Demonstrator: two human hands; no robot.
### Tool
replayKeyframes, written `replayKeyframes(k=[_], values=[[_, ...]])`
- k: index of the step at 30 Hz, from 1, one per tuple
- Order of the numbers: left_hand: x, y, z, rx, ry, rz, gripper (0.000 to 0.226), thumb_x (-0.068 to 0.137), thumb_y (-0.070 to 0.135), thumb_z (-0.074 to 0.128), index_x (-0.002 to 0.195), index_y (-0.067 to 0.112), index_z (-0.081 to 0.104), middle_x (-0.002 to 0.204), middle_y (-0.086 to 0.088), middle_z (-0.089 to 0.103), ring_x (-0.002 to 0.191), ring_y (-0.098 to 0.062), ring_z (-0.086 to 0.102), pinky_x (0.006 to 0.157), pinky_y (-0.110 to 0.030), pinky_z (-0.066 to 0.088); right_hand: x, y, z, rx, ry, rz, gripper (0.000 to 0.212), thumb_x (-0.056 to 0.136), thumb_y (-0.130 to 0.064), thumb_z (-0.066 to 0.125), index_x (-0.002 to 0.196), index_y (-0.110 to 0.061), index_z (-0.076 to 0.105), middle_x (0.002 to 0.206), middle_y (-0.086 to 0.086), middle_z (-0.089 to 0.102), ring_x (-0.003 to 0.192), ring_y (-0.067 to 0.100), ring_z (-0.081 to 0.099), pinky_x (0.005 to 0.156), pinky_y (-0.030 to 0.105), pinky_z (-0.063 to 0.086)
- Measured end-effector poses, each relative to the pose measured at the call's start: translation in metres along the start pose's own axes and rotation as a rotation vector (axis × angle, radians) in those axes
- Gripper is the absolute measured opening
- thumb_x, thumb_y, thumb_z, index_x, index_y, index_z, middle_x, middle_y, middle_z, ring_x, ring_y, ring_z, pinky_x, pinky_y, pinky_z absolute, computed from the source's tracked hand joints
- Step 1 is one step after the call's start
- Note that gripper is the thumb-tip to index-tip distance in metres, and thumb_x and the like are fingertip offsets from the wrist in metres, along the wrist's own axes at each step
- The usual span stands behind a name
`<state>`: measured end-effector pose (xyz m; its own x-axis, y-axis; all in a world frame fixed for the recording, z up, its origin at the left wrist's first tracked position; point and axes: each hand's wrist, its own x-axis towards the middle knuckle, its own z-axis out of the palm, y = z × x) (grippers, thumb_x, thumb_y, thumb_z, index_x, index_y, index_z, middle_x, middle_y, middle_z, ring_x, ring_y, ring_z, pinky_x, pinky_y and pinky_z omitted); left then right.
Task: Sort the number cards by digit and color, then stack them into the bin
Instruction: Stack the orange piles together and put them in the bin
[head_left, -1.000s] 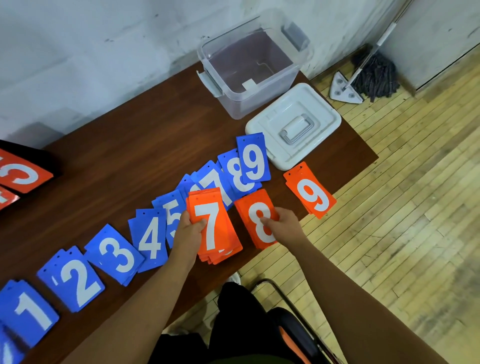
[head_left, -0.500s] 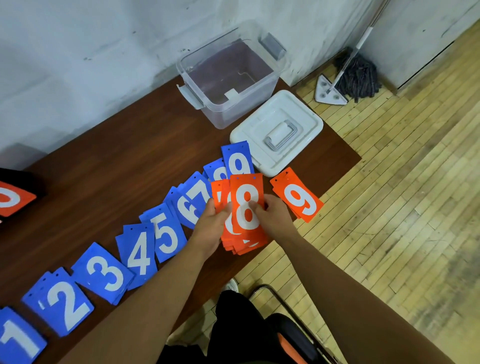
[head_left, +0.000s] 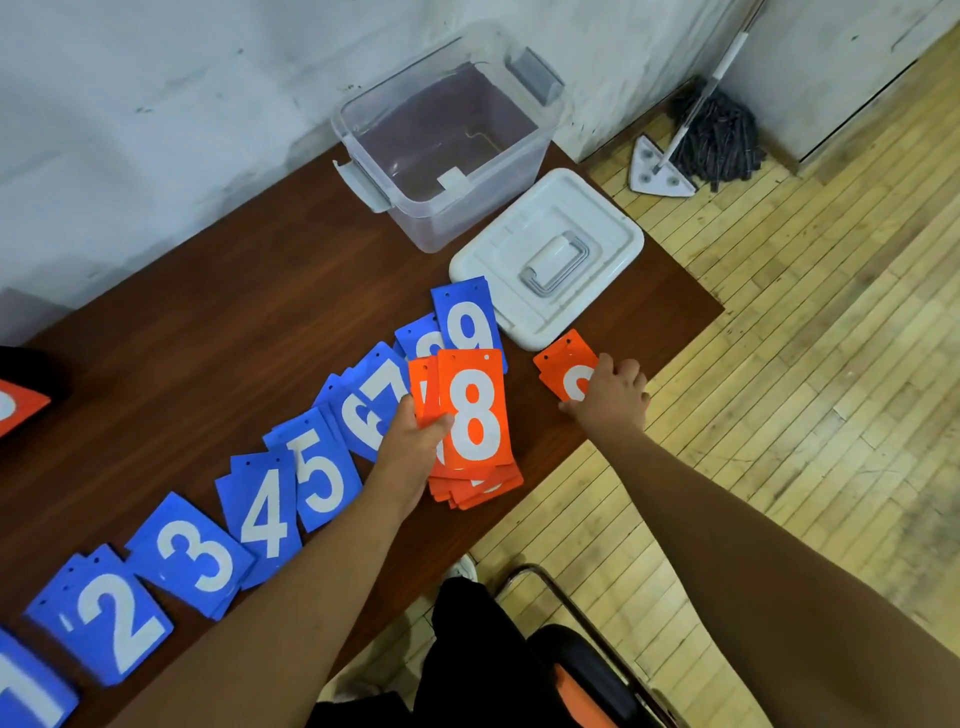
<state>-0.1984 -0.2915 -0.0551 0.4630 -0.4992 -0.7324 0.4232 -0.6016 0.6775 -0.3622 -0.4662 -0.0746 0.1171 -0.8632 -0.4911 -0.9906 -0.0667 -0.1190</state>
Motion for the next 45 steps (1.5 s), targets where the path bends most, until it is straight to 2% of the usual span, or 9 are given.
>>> replayKeyframes(k=[5, 9, 12, 19, 27, 33, 38, 41, 45], values=[[0.003, -0.004, 0.002, -0.01, 0.013, -0.01, 0.037, 0.093, 0.031, 0.064, 0.126, 0.035, 0.048, 0.12, 0.005, 0.063, 0.106, -0.021, 0.064, 0.078, -0.04, 0.061, 0.0, 0.002, 0.005, -0.003, -0.06, 0.116, 0.096, 0.068, -0.05, 0.082, 0.141, -0.014, 0.031, 0.14, 0.019, 0.039, 0.133, 0.039, 0.036, 0.106, 0.05, 0.034], [0.003, -0.007, 0.001, -0.04, 0.044, -0.023, 0.041, 0.093, 0.029, 0.065, 0.131, 0.033, 0.05, 0.121, 0.003, 0.064, 0.106, -0.022, 0.065, 0.081, -0.043, 0.06, -0.016, 0.013, 0.018, 0.159, -0.114, 0.073, 0.066, 0.081, -0.044, 0.073, 0.131, -0.01, 0.048, 0.135, 0.014, 0.05, 0.125, 0.034, 0.047, 0.1, 0.044, 0.043], [0.002, -0.007, -0.005, -0.028, 0.098, -0.046, 0.042, 0.093, 0.028, 0.066, 0.131, 0.031, 0.049, 0.123, 0.001, 0.063, 0.107, -0.024, 0.064, 0.084, -0.046, 0.058, -0.035, 0.016, 0.014, 0.326, -0.117, 0.056, 0.047, 0.092, -0.035, 0.063, 0.13, -0.009, 0.053, 0.13, 0.011, 0.058, 0.116, 0.032, 0.057, 0.094, 0.042, 0.049], [-0.003, 0.0, -0.023, -0.056, 0.175, -0.029, 0.045, 0.095, 0.024, 0.062, 0.137, 0.026, 0.045, 0.128, -0.003, 0.06, 0.106, -0.024, 0.063, 0.085, -0.045, 0.057, -0.067, -0.01, -0.039, 0.867, -0.311, 0.0, 0.044, 0.091, -0.033, 0.065, 0.13, -0.014, 0.055, 0.119, 0.001, 0.066, 0.097, 0.019, 0.064, 0.085, 0.041, 0.054], [-0.025, 0.025, -0.035, -0.364, 0.052, -0.001, 0.031, 0.101, 0.026, 0.05, 0.133, 0.023, 0.053, 0.121, -0.005, 0.067, 0.1, -0.025, 0.069, 0.077, -0.043, 0.058, -0.104, -0.092, -0.027, 0.692, -0.398, -0.284, 0.056, 0.091, -0.048, 0.06, 0.138, -0.019, 0.049, 0.131, -0.003, 0.061, 0.116, 0.021, 0.061, 0.095, 0.041, 0.053], [-0.034, 0.024, -0.069, -0.249, 0.166, 0.043, 0.05, 0.084, 0.063, 0.058, 0.125, 0.034, 0.058, 0.119, -0.002, 0.067, 0.102, -0.026, 0.068, 0.09, -0.052, 0.055, -0.12, -0.133, -0.007, 0.706, -0.633, -0.262, 0.065, 0.089, -0.042, 0.065, 0.144, -0.019, 0.04, 0.141, 0.001, 0.051, 0.124, 0.026, 0.055, 0.101, 0.045, 0.048], [-0.044, 0.016, -0.123, -0.479, 0.208, 0.131, 0.045, 0.086, 0.014, 0.072, 0.127, 0.013, 0.056, 0.117, -0.016, 0.069, 0.098, -0.033, 0.07, 0.079, -0.048, 0.058, -0.138, -0.162, 0.006, 0.651, -0.9, -0.343, 0.048, 0.086, -0.036, 0.071, 0.128, -0.019, 0.055, 0.124, -0.001, 0.065, 0.106, 0.02, 0.065, 0.092, 0.04, 0.054], [-0.056, 0.011, -0.152, -0.543, 0.31, 0.162, 0.04, 0.088, 0.01, 0.069, 0.125, 0.015, 0.057, 0.115, -0.016, 0.069, 0.093, -0.033, 0.071, 0.076, -0.048, 0.059, -0.16, -0.186, 0.018, 0.664, -0.975, -0.332, 0.046, 0.085, -0.042, 0.071, 0.124, -0.022, 0.059, 0.119, 0.002, 0.069, 0.103, 0.023, 0.067, 0.09, 0.042, 0.056], [-0.076, 0.0, -0.192, -0.788, 0.559, 0.204, 0.057, 0.089, 0.012, 0.069, 0.138, 0.026, 0.043, 0.119, -0.005, 0.065, 0.097, -0.028, 0.068, 0.072, -0.043, 0.058, -0.18, -0.208, 0.033, 0.915, -1.06, -0.223, 0.03, 0.091, -0.017, 0.064, 0.119, -0.004, 0.06, 0.114, 0.019, 0.069, 0.098, 0.031, 0.068, 0.086, 0.049, 0.054]])
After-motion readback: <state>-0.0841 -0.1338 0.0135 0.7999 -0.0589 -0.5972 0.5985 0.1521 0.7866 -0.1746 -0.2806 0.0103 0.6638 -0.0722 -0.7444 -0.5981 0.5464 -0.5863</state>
